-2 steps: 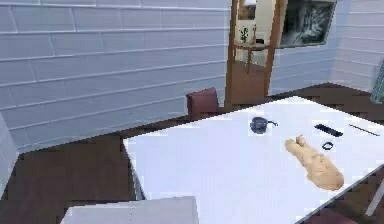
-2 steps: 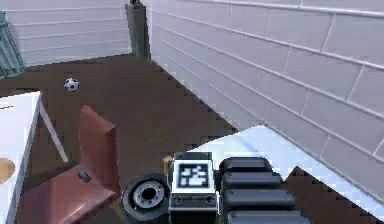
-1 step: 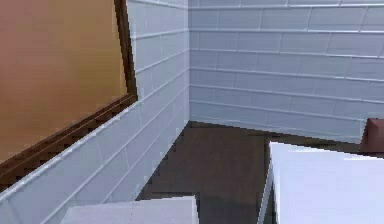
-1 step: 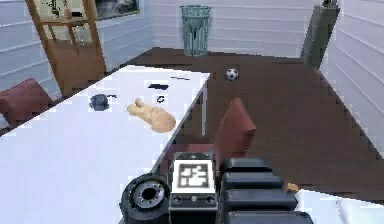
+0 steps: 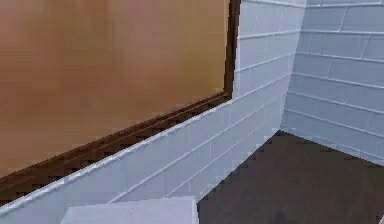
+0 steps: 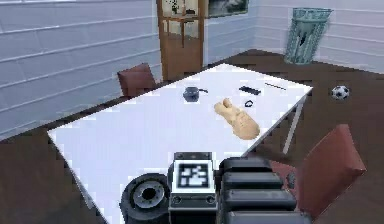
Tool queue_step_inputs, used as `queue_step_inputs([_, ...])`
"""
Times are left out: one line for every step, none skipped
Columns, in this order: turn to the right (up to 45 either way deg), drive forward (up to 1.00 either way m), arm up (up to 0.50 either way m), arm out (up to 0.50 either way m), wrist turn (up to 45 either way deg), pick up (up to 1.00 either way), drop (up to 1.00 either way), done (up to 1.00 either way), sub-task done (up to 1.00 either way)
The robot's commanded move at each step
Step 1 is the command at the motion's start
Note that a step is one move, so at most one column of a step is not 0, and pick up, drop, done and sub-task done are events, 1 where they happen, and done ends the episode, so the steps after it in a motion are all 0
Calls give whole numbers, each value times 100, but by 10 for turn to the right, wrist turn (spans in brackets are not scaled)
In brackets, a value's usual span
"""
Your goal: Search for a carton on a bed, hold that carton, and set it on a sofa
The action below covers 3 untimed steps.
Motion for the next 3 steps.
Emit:
queue_step_inputs([0,20,0,0,0,0,0,0,0])
queue_step_inputs([420,0,0,0,0,0,0,0,0])
queue_step_inputs([0,100,0,0,0,0,0,0,0])
